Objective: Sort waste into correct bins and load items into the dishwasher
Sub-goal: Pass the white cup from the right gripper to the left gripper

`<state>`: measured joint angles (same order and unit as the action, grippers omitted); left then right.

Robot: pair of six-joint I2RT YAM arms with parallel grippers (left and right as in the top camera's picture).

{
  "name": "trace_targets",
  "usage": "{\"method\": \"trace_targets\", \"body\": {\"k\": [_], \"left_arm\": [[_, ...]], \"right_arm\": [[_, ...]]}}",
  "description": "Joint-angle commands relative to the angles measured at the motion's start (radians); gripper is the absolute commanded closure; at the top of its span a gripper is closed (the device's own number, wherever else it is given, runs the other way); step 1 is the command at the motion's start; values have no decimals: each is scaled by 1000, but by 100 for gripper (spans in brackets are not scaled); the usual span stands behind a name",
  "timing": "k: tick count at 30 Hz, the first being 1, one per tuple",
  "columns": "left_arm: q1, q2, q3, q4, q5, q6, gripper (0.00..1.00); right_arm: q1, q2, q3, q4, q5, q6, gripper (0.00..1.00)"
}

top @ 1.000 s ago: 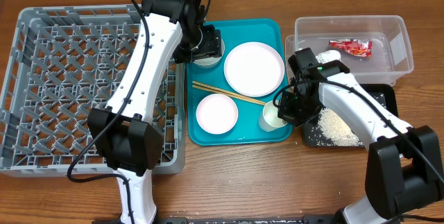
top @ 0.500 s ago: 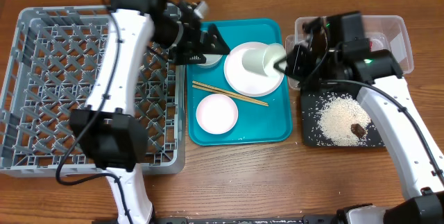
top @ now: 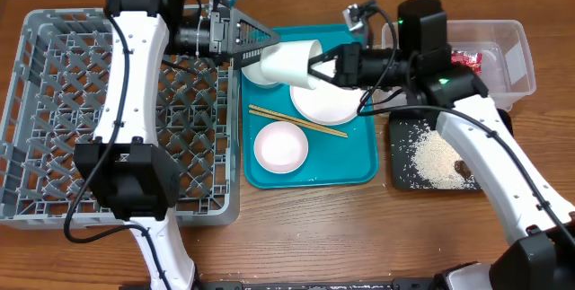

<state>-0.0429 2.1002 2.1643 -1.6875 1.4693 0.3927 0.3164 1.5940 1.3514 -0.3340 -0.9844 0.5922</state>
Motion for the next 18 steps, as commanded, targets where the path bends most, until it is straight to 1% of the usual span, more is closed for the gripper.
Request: {"method": "trace_targets", "body": {"k": [1,4,6,7,14,18], "left_arm": [[-27,-21,-8,-3,76,48,6],[-57,-21,-8,-3,78,48,11],[-79,-21,-8,-3,77,48,17],[-85,-21,-8,-3,77,48,18],[-95,-21,-8,-3,77,44,18],[-95,-21,-8,-3,76,44,17]], "right_arm": [[4,7,-4,39,-31,46,96],[4,13,-4,90,-31,76,96],[4,26,-4,114,-27,95,96],[4,34,-4,126,-27,98,96],[1,74,-4,163,-22,123,96],[-25,74,-4,267,-39,187,96]]}}
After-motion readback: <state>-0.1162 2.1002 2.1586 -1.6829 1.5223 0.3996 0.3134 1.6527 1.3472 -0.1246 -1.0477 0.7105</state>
